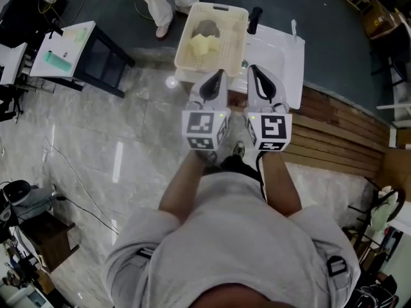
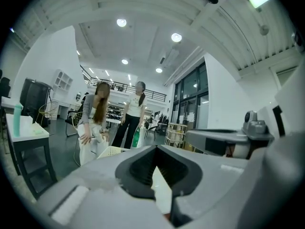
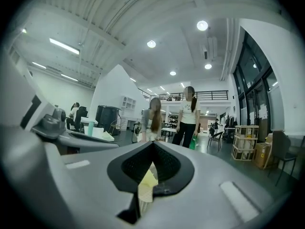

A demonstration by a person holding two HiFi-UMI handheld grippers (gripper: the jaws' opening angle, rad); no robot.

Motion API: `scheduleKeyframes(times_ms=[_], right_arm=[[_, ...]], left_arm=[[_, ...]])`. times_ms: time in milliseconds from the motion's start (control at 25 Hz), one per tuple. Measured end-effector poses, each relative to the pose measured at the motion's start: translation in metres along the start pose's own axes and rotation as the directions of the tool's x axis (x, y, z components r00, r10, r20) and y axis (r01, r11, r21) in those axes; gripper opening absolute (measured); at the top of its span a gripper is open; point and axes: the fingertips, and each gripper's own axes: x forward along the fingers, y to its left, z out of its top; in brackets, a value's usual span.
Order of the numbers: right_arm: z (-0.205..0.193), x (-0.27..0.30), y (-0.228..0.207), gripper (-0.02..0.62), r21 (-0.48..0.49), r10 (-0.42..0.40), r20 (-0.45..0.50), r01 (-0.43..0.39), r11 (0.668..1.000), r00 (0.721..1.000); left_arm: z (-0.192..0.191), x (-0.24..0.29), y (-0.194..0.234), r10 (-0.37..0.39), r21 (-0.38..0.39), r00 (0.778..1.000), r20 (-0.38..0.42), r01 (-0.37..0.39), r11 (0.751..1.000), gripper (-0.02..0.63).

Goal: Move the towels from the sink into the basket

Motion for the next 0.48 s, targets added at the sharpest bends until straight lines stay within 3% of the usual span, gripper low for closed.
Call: scheduleKeyframes(times_ms=[480], right_arm=[[0.015, -0.001, 0.003, 0.005, -0.020, -0.005, 0.018, 0.006, 1.000, 1.000]], left_arm=[[0.013, -0.001, 0.001, -0.024, 0.008, 1.000, 0.012, 0.023, 1.000, 0.017]])
